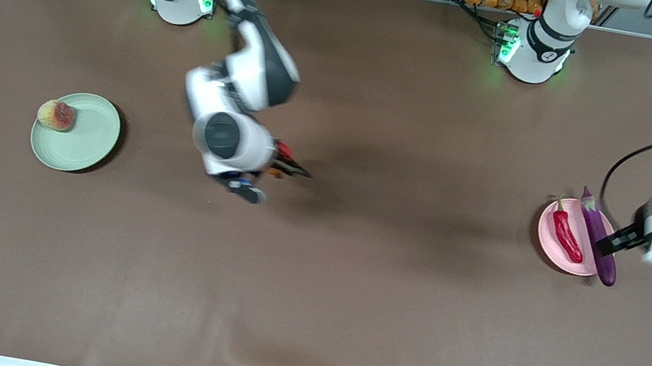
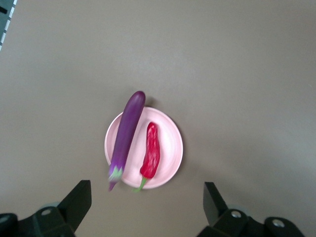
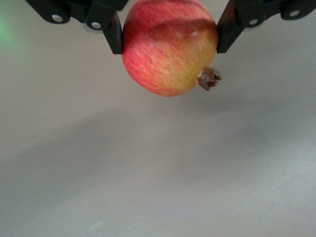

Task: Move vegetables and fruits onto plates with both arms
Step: 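Place the chili on the pink plate while the right gripper grasps the pomegranate, then set the pomegranate on the green plate while the left gripper withdraws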

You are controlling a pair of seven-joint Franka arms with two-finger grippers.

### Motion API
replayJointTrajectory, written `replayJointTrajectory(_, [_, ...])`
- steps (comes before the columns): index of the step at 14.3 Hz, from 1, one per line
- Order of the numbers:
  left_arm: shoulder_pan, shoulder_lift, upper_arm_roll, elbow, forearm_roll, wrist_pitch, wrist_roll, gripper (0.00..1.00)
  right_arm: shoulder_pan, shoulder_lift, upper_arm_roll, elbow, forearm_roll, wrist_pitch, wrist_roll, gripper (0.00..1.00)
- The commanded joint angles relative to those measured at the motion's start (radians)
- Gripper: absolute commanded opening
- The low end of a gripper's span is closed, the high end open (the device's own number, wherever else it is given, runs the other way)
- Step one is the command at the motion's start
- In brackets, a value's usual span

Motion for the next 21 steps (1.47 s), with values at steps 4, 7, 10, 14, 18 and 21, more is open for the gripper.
replayJointTrajectory(4, [0.045, -0.145, -0.074, 0.021, -0.073, -0.137, 0.198, 1.0, -0.346, -0.214, 0.012, -0.3, -0.099, -0.098, -0.475, 0.0])
replayJointTrajectory(7, [0.102, -0.212, -0.184, 0.024, -0.084, -0.232, 0.324, 1.0, -0.531, -0.205, 0.008, -0.379, -0.187, -0.02, -0.672, 0.0])
replayJointTrajectory(10, [0.108, -0.22, -0.223, 0.085, -0.084, -0.332, 0.503, 1.0, -0.628, -0.169, 0.006, -0.422, -0.19, 0.075, -0.783, 0.0])
replayJointTrajectory(14, [0.108, -0.208, -0.234, 0.147, -0.127, -0.406, 0.631, 1.0, -0.705, -0.121, 0.005, -0.421, -0.193, 0.129, -0.889, 0.99])
replayJointTrajectory(18, [0.111, -0.209, -0.232, 0.196, -0.194, -0.477, 0.662, 1.0, -0.692, -0.121, 0.009, -0.234, -0.181, -0.108, -0.887, 1.0])
replayJointTrajectory(21, [0.094, -0.173, -0.232, 0.198, -0.244, -0.481, 0.573, 1.0, -0.644, -0.119, 0.014, -0.019, -0.175, -0.263, -0.883, 1.0])
